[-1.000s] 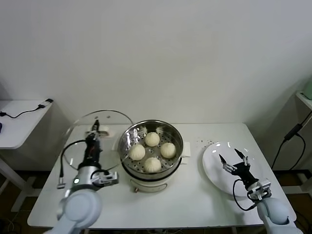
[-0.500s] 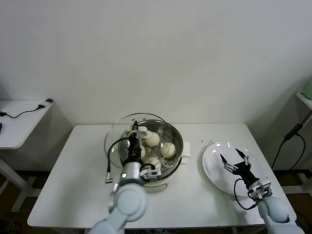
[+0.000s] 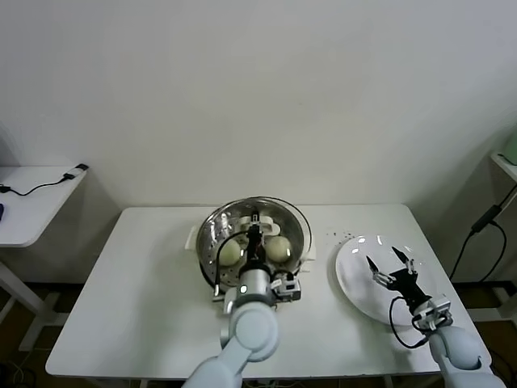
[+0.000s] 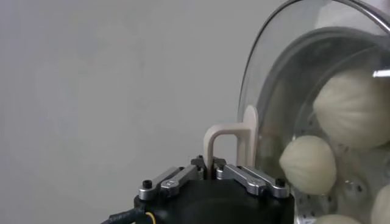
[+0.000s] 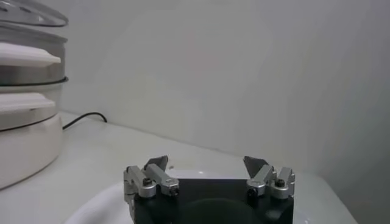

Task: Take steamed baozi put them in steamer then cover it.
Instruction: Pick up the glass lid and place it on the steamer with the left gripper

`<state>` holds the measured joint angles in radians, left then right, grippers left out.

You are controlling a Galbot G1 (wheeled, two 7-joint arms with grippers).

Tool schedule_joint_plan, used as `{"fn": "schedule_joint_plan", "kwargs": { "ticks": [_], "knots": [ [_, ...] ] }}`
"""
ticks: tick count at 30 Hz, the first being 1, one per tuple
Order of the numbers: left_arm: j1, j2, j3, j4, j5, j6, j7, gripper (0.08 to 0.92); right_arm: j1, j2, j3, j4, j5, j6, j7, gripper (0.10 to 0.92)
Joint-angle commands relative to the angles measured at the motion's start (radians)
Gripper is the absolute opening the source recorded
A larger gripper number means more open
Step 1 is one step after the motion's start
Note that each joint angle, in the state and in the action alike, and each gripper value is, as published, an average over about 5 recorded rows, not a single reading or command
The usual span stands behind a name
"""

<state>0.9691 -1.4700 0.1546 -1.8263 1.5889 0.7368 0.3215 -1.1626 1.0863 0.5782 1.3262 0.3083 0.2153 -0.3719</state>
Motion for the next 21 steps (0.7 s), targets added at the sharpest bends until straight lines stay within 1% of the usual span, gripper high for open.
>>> {"fn": "schedule_joint_plan", "kwargs": {
  "ticks": [1,11,21],
  "knots": [
    [-0.013,-0.046,-0.009,0.071,0.023,0.049,-0.006,0.147,0.0,0.002,0.002,-0.005,-0.002,0.004,-0.005,0.823],
    [-0.001,-0.029,-0.041,0.067,0.022,0.049,-0.025,0.147,-0.002,0.005,0.003,-0.006,-0.007,0.006,-0.01,0.823],
    [0.006,-0.017,-0.045,0.075,0.009,0.049,-0.041,0.147,0.001,0.008,0.003,-0.009,-0.009,0.007,-0.014,0.823]
  ]
}}
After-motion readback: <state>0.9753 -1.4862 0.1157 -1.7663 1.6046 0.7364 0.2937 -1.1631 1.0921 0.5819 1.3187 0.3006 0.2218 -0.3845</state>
